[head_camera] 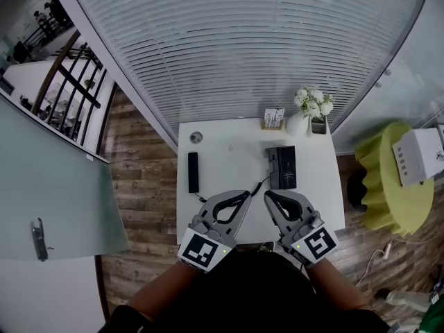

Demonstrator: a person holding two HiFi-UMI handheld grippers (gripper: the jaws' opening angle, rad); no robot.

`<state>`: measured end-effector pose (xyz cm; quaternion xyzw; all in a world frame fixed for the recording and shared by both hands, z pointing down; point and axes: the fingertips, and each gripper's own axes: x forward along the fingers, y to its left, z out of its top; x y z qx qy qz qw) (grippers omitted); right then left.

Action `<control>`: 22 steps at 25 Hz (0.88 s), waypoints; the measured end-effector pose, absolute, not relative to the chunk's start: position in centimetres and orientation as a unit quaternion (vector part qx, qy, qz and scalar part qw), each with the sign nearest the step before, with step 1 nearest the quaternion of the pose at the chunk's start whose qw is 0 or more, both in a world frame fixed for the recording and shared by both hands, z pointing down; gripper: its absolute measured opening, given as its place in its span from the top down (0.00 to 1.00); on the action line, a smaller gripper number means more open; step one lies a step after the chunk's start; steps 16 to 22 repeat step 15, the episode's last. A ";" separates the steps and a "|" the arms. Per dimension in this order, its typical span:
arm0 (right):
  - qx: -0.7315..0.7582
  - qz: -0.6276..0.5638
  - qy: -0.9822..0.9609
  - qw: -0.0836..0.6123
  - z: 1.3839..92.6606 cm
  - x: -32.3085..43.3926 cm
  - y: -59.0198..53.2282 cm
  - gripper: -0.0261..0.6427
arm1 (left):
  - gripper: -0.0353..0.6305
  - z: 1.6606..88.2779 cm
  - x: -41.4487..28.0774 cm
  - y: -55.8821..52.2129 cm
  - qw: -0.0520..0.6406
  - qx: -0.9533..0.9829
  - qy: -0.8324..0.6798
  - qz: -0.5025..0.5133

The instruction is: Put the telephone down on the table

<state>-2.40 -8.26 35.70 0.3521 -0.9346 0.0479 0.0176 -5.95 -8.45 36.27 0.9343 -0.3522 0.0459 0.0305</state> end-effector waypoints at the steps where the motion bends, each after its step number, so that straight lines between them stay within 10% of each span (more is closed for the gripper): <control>1: 0.352 0.049 -0.935 0.017 35.7 -2.4 -8.2 0.93 | 0.93 36.3 -5.9 -8.4 0.029 0.935 -0.351 0.046; 22: 0.349 0.050 -0.936 0.017 35.7 -2.5 -8.3 0.93 | 0.93 36.4 -5.9 -8.4 0.023 0.935 -0.348 0.063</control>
